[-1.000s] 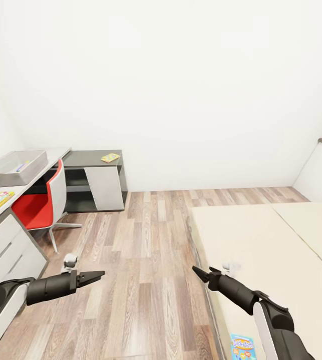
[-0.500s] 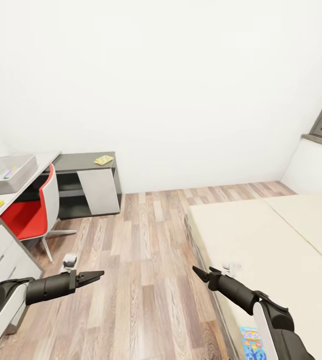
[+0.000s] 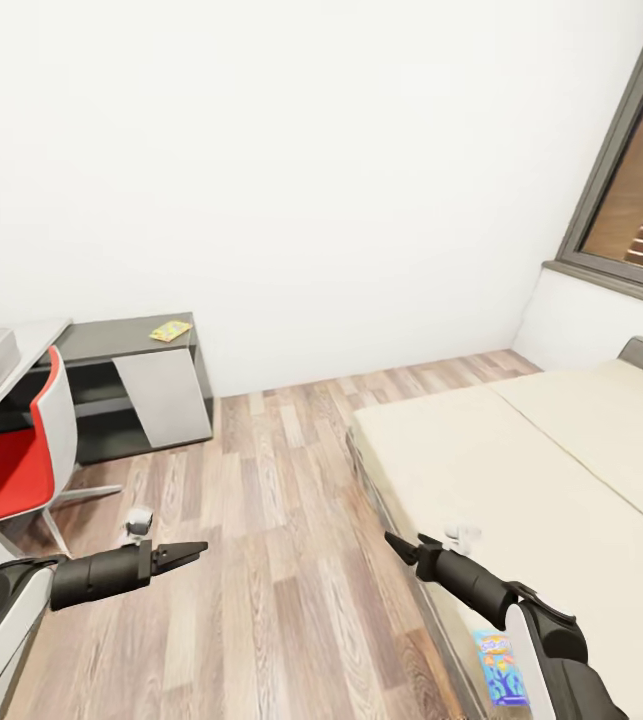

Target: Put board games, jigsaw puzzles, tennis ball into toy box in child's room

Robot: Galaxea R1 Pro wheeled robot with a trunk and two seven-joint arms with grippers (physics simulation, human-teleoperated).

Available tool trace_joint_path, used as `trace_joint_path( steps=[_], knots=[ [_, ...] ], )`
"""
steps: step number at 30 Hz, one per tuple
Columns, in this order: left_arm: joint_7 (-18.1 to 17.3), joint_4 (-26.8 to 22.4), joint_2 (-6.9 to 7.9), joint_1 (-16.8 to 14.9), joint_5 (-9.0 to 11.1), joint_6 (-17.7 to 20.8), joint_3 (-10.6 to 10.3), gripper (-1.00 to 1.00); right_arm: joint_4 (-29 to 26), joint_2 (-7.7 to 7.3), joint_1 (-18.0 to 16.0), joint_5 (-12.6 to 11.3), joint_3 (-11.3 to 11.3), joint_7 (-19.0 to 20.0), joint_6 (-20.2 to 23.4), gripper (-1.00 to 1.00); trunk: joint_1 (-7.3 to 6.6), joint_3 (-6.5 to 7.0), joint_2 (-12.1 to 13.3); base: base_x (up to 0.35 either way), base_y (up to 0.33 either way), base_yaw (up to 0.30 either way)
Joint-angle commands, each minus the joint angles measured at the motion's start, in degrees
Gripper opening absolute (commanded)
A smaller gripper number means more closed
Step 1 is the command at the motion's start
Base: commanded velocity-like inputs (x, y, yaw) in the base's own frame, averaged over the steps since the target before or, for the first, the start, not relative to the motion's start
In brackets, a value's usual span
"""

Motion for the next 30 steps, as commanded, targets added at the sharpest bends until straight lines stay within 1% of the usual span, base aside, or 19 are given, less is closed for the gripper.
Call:
trace_joint_path(
  steps=[1,10,30],
  knots=[
    [-0.15,-0.02,0.02,-0.02,0.01,0.24,0.04,1.0,-0.01,0.06,-0.07,-0.27,-0.14,0.16,0.43,1.0,0.04,-0.08,-0.11,0.076,0.037,-0.279],
    [-0.15,-0.02,0.02,-0.02,0.01,0.24,0.04,1.0,0.0,0.06,-0.07,-0.27,-0.14,0.12,0.43,1.0,0.04,0.28,-0.11,0.056,0.011,-0.278],
    [-0.15,-0.02,0.03,-0.02,0.01,0.24,0.12,1.0,0.12,0.06,-0.07,-0.3,-0.18,0.02,0.43,1.0,0.04,1.23,-0.11,0.002,0.0,-0.269]
  ],
)
